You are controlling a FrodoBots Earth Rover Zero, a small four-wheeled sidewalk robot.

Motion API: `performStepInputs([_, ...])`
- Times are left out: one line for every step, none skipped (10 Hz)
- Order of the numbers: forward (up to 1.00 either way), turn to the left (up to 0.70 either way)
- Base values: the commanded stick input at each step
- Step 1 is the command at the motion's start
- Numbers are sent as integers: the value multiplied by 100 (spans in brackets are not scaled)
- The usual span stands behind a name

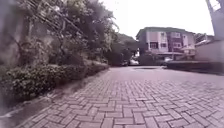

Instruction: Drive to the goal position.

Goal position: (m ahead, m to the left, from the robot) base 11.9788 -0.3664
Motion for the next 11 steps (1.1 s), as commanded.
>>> performStepInputs([69, 3])
performStepInputs([69, 3])
performStepInputs([69, 3])
performStepInputs([69, 3])
performStepInputs([69, 3])
performStepInputs([69, 3])
performStepInputs([69, 3])
performStepInputs([69, 3])
performStepInputs([69, 3])
performStepInputs([69, 3])
performStepInputs([69, 3])
